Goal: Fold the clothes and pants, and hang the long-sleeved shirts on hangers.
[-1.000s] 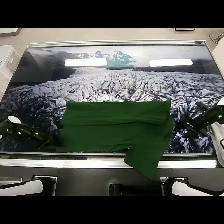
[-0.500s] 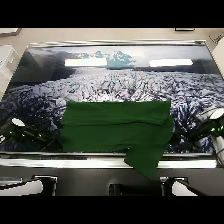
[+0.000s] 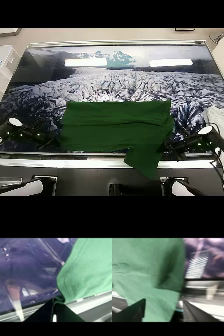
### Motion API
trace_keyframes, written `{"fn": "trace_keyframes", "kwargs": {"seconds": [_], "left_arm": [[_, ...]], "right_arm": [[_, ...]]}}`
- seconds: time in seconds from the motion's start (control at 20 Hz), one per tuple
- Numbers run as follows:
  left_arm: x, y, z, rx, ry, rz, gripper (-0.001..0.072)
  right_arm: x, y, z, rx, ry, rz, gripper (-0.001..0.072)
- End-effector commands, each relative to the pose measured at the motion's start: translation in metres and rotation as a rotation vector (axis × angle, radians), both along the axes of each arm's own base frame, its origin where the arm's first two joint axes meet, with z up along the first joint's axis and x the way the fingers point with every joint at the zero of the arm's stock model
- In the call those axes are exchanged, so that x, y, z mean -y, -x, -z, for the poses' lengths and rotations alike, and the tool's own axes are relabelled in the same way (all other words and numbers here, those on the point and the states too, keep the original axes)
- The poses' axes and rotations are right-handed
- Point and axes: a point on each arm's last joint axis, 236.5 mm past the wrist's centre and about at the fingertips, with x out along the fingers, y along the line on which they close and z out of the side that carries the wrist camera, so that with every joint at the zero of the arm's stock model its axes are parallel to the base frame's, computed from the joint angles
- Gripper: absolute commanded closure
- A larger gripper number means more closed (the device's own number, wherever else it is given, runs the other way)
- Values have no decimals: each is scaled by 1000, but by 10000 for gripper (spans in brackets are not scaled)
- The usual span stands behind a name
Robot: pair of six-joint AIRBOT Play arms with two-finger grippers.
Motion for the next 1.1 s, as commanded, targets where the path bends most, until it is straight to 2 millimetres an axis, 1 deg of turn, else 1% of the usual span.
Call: {"fn": "trace_keyframes", "kwargs": {"seconds": [0.0, 0.05, 0.1, 0.15, 0.2, 0.3, 0.4, 0.45, 0.5, 0.6, 0.7, 0.8, 0.9, 1.05], "left_arm": [[2, 1, -3, 0, 8, 3, 683], [2, 1, -4, -1, 9, 3, 683], [2, 2, -4, -2, 9, 4, 683], [2, 1, -4, -2, 9, 4, 683], [2, 1, -4, -2, 10, 3, 683], [3, 3, -5, -5, 14, 8, 683], [2, -1, -11, 15, 9, 11, 683], [0, -6, -17, 45, 8, 23, 684], [1, -14, -28, 87, 14, 32, 684], [-2, -32, -48, 154, 7, 29, 684], [-10, -54, -60, 203, -22, 12, 685], [-19, -84, -67, 254, -47, -21, 685], [-20, -122, -73, 298, -37, -47, 685], [-14, -183, -79, 325, -1, -72, 685]], "right_arm": [[-10, 4, 9, 1, -20, 37, 299], [-12, 7, 10, -7, -25, 38, 335], [-13, 8, 9, -12, -31, 37, 407], [-14, 8, 8, -11, -36, 40, 591], [-15, 6, 7, -8, -43, 47, 664], [-22, 4, 1, 13, -83, 30, 667], [-19, -5, -10, 48, -99, -5, 667], [-14, -18, -20, 81, -94, -16, 667], [-7, -35, -32, 122, -83, -21, 667], [11, -77, -65, 225, -36, -15, 668], [33, -125, -95, 353, 38, 11, 668], [49, -167, -115, 453, 72, 38, 668], [55, -197, -116, 484, 84, 33, 668], [46, -245, -101, 528, 100, -6, 667]]}}
